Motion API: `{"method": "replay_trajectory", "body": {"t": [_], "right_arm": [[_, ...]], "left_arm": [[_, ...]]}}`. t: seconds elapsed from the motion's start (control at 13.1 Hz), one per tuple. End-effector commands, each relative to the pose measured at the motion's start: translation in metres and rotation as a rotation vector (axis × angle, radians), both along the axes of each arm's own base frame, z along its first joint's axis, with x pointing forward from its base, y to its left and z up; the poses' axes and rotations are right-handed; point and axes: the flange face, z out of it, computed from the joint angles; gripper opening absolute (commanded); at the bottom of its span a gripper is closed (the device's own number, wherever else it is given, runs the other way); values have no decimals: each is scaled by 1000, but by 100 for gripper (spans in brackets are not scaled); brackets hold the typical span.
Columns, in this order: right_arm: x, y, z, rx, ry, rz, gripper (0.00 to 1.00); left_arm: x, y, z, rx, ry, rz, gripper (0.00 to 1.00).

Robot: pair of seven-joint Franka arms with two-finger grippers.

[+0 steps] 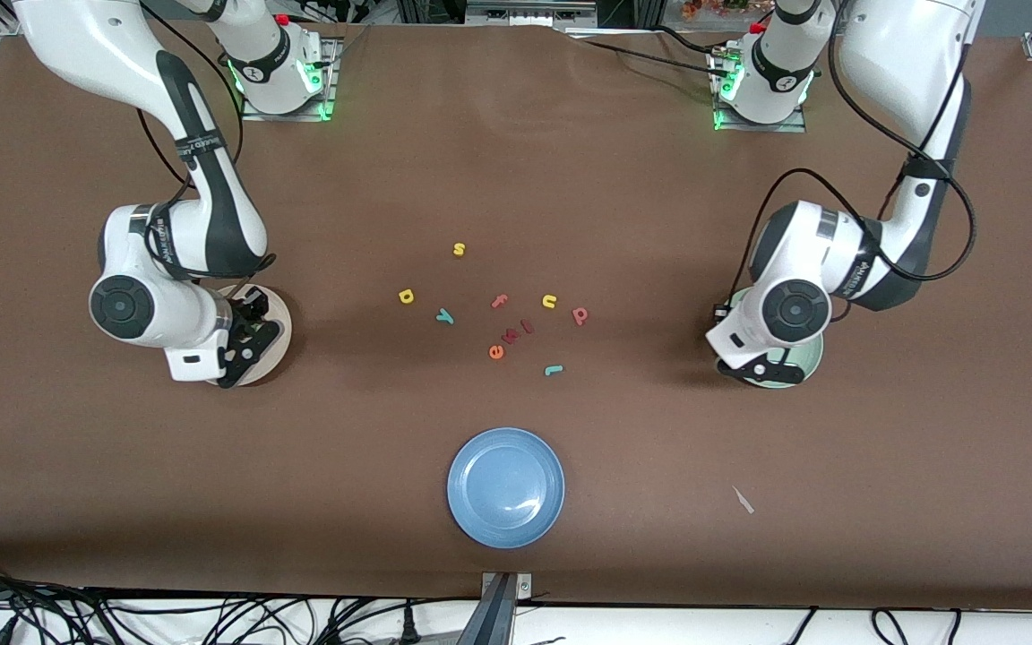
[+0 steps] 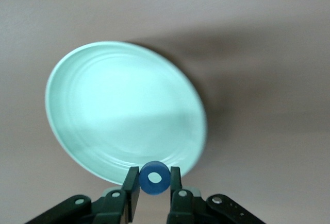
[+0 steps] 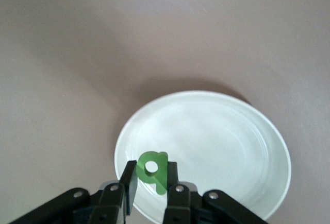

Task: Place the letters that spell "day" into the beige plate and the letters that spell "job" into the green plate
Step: 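Drop the letters onto the beige plate and green plate with both grippers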

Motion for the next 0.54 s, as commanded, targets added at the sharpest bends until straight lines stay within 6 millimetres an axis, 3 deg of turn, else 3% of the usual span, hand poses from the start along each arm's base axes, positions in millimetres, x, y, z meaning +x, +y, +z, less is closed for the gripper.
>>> {"method": "replay_trajectory", "body": {"t": [0.0, 0.15, 0.38, 0.46], "right_arm": [[-5, -15, -6, -38, 15, -200, 0], [-6, -21, -17, -85, 21, -367, 5], [-5, -18, -27, -160, 9, -616, 22], [-5, -15, -27, -166, 7, -633, 44]], "left_arm": [[-10, 15, -2, 18, -10, -15, 0], [-18, 39, -27, -1, -41, -22, 0], [-24, 81, -52, -60, -88, -65, 0], [-25, 88, -56, -69, -85, -79, 0]]}}
